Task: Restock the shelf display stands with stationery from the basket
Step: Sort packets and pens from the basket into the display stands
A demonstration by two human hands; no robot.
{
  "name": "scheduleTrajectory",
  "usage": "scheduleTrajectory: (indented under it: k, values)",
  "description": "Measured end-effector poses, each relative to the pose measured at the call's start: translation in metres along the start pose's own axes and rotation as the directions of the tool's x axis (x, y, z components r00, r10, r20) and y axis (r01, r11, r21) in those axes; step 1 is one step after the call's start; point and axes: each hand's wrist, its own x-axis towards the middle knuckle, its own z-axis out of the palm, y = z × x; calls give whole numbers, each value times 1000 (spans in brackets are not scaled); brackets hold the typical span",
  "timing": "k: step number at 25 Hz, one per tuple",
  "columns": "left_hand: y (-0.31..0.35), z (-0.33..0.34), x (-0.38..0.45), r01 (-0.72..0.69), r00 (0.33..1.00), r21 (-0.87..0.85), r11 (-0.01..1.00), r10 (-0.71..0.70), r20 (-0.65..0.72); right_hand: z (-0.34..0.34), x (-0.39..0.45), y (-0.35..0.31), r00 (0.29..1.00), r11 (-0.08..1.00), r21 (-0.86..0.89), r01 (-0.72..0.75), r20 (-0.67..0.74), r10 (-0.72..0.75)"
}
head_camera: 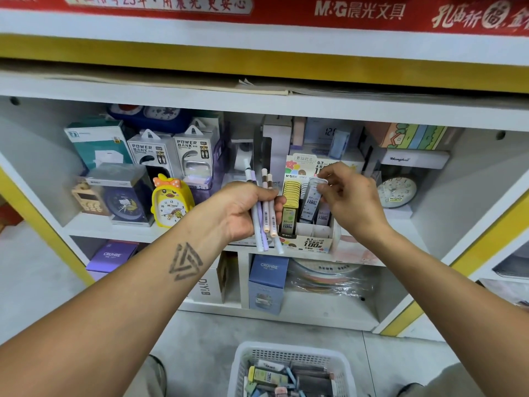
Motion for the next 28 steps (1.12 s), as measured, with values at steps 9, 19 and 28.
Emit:
scheduleTrajectory:
  k: [9, 19, 28]
  values:
    - [-1, 2, -3, -1, 1000, 16, 1000, 1, 22, 9, -9, 10, 988, 991, -123, 56, 148, -38]
    - [-8, 14, 0, 11, 986, 42, 999, -18, 166, -15, 6, -14, 927, 896, 253, -364, 194, 321]
    - [-11, 67, 8, 19, 958, -20, 1000, -13, 286, -71, 16, -10, 861, 595, 627, -503, 306, 405]
